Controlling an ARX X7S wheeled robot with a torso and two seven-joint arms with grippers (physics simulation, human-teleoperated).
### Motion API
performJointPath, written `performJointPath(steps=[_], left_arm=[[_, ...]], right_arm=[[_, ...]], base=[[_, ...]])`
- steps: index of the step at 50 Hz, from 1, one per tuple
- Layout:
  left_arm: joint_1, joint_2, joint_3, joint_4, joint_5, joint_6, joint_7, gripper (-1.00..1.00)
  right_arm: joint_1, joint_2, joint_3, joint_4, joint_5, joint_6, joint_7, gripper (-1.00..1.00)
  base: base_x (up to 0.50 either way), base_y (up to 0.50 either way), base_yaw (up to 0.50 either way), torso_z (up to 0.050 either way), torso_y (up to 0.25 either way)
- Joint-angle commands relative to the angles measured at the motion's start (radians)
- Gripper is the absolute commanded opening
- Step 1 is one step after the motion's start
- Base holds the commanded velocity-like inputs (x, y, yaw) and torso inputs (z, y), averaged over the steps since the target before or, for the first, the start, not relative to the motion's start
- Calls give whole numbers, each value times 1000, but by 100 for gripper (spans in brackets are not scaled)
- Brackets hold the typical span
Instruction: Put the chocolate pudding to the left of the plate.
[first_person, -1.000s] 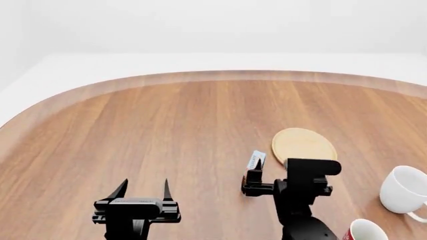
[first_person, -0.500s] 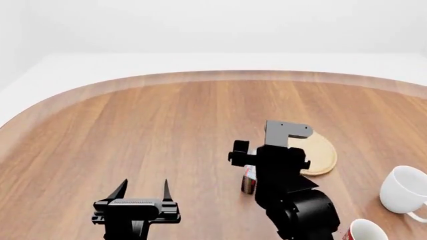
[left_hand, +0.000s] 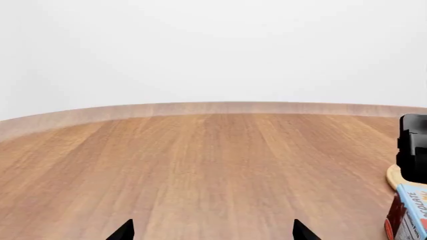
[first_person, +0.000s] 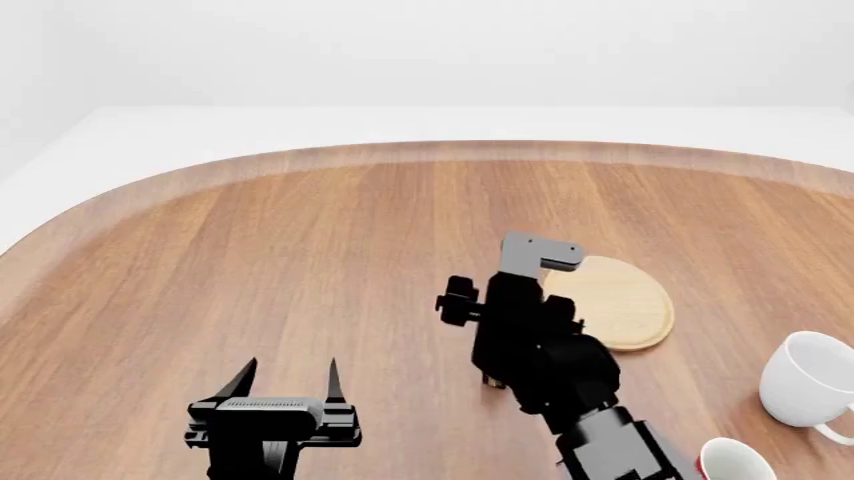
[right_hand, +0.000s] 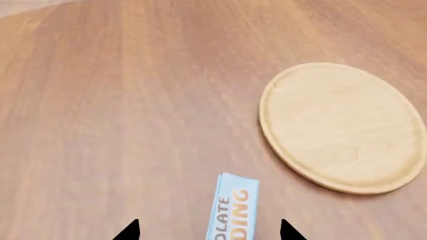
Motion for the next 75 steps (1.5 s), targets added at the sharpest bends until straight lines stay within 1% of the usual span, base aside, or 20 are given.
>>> performJointPath(steps=[1,8,15,25,31,37,43,49,54,64,75], left_arm=[[-1,-4,4,-2,-8,6,0,100],[1,-6,6,-4,-10,12,-3,100],[3,-8,7,-1,-16,16,-4,100],[3,-11,10,-2,-21,21,-7,100],[2,-12,12,-5,-23,26,-9,100],[0,-14,14,-7,-26,25,-9,100],[-2,-17,17,-7,-32,21,-8,100],[-2,-19,14,-3,-51,15,-6,100],[1,-20,14,0,-41,19,-19,100],[12,-32,12,45,-45,-44,-57,100],[27,-51,13,101,-43,-71,-80,100]], right_arm=[[101,-4,-217,242,222,-163,52,100],[116,-4,-314,298,336,-219,85,100],[152,-5,-537,386,590,-275,83,100],[187,-5,-842,429,904,-322,43,100],[201,-5,-969,444,1039,-339,24,100],[214,-5,-1061,455,1137,-340,3,100],[224,-5,-1125,462,1203,-326,-23,100],[230,-5,-1157,461,1237,-321,-39,100],[235,-5,-1169,461,1251,-318,-46,100],[247,-5,-1178,463,1263,-297,-59,100],[255,-5,-1178,459,1265,-295,-59,100]], base=[[0,0,0,0,0],[0,0,0,0,0],[0,0,0,0,0],[0,0,0,0,0],[0,0,0,0,0],[0,0,0,0,0],[0,0,0,0,0],[0,0,0,0,0],[0,0,0,0,0],[0,0,0,0,1],[0,0,0,0,0]])
